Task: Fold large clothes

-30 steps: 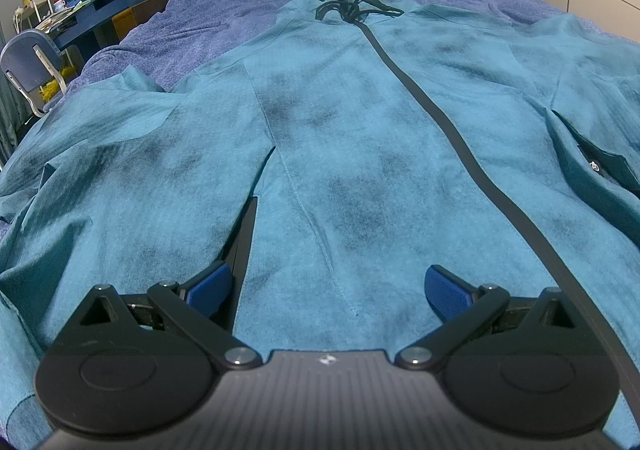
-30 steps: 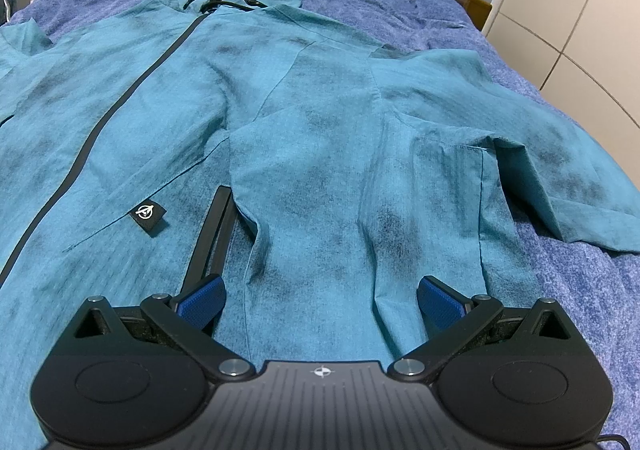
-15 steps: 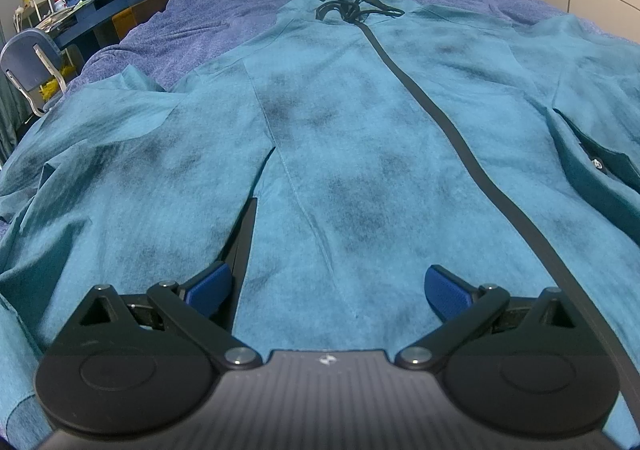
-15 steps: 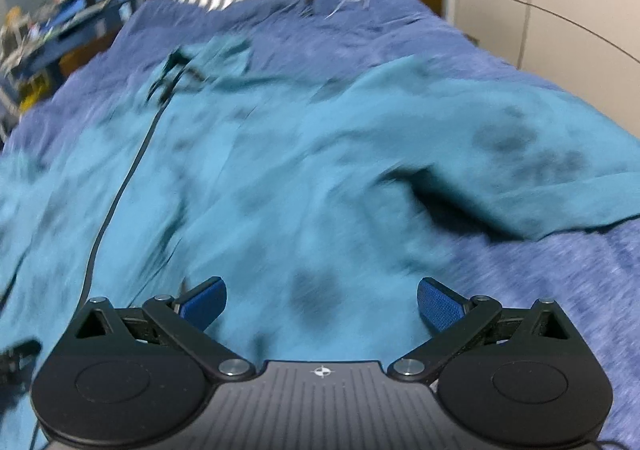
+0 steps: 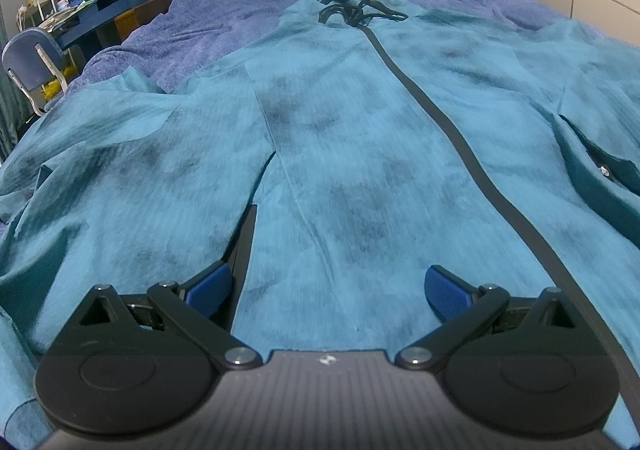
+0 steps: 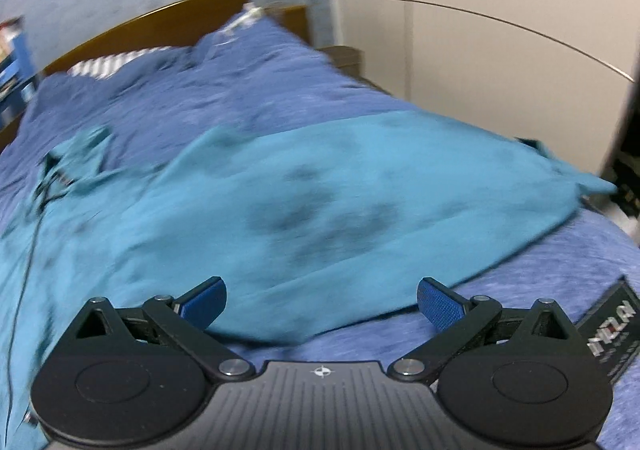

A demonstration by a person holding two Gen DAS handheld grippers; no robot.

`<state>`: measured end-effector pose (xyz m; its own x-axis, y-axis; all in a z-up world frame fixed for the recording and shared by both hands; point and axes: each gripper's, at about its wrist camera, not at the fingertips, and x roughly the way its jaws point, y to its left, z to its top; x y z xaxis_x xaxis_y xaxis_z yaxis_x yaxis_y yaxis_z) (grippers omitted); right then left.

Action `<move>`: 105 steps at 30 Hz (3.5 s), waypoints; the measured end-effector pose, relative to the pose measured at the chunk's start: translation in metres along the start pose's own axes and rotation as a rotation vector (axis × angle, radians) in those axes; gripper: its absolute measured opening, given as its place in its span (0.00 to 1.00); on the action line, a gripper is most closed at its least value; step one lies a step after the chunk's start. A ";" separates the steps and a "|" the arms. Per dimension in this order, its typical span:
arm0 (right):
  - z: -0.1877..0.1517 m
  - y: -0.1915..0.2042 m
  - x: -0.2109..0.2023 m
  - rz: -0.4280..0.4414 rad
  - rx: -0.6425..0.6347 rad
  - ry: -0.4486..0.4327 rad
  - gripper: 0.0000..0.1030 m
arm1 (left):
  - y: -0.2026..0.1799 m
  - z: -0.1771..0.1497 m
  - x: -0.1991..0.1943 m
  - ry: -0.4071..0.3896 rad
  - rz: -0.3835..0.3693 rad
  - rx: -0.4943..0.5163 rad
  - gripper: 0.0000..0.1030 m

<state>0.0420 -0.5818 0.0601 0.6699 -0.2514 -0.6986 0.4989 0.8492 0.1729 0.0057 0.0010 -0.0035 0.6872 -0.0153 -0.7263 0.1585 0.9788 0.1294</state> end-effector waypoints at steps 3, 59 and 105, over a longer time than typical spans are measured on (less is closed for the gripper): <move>0.012 -0.040 0.014 -0.042 0.066 -0.004 0.99 | 0.002 0.001 0.002 -0.002 -0.005 -0.011 1.00; -0.008 0.250 -0.018 0.436 -0.188 -0.188 0.02 | 0.027 0.020 0.001 0.034 -0.112 -0.082 1.00; -0.108 0.147 -0.022 0.505 0.008 0.017 0.42 | -0.084 0.127 0.020 -0.066 -0.285 0.205 0.10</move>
<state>0.0413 -0.4007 0.0256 0.8199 0.1977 -0.5373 0.1188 0.8593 0.4975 0.0962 -0.1078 0.0567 0.6385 -0.3015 -0.7081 0.4847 0.8722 0.0656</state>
